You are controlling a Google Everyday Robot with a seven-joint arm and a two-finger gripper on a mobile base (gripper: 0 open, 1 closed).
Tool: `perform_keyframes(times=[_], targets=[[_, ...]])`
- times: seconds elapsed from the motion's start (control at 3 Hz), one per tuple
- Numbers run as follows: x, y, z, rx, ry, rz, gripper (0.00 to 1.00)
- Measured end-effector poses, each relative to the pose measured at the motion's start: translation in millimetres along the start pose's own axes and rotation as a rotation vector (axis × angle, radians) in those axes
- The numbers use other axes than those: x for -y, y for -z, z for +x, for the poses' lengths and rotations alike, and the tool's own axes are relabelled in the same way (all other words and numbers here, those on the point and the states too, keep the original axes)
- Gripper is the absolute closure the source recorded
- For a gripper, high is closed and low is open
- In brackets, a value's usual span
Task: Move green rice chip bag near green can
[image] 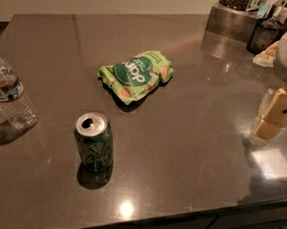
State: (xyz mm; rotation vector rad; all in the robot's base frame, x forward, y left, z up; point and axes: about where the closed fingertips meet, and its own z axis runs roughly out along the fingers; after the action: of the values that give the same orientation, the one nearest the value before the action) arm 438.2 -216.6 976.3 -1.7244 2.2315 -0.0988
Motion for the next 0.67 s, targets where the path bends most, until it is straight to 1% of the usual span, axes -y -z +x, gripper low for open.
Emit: perform_keyframes(times=[0.67], targets=[[10.6,-1.7,-8.1,-0.012,0.008,-0.008,0.0]])
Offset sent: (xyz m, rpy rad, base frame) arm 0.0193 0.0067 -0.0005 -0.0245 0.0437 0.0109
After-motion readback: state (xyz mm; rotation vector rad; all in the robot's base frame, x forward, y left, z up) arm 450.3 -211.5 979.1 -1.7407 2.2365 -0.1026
